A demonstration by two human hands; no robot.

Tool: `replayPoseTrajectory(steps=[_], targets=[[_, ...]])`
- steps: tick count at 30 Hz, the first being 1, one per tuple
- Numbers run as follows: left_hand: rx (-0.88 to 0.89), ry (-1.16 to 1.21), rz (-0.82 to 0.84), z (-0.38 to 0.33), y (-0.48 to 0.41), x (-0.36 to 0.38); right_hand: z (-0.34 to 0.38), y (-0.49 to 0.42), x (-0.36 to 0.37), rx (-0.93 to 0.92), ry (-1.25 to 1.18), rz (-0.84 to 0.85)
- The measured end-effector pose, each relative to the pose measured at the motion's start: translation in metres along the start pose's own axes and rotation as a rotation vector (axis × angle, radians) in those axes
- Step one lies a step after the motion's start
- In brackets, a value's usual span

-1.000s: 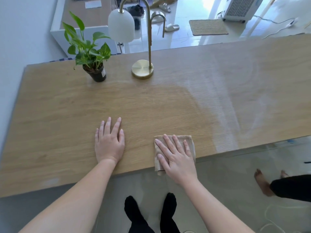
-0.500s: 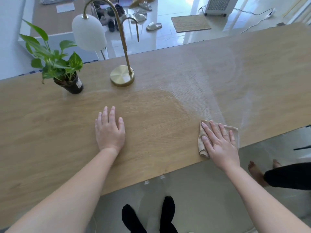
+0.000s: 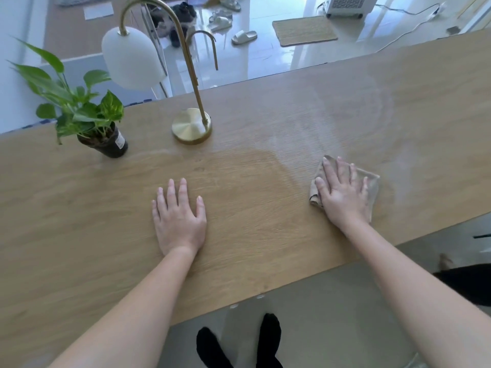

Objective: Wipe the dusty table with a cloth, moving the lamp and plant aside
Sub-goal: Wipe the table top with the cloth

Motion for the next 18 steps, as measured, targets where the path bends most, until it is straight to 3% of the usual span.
replayPoseTrajectory(steps=[4, 7, 12, 15, 18], targets=[[-0.003, 0.011, -0.001, 0.0, 0.0, -0.001, 0.014, 0.068, 0.004, -0.26, 0.001, 0.082], [-0.004, 0.015, 0.001, -0.003, -0.001, -0.002, -0.024, 0.095, -0.007, -0.329, 0.012, 0.105], [-0.006, 0.012, -0.012, -0.004, -0.001, -0.001, -0.071, 0.039, -0.022, -0.115, 0.034, 0.056], [-0.006, 0.011, -0.021, -0.002, -0.002, 0.0, -0.042, -0.005, -0.015, 0.084, -0.015, -0.007], [-0.002, 0.006, -0.014, -0.001, -0.002, 0.0, 0.012, -0.017, 0.0, 0.023, -0.023, 0.014]])
Point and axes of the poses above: each hand's wrist, its own y-axis away from the middle knuckle, its own x-axis out of the palm, z = x × y, the point moved 3 cm from there along -y, towards the middle knuckle, and after that the axes turned 12 degrees about -z, right-handed, at the moved point
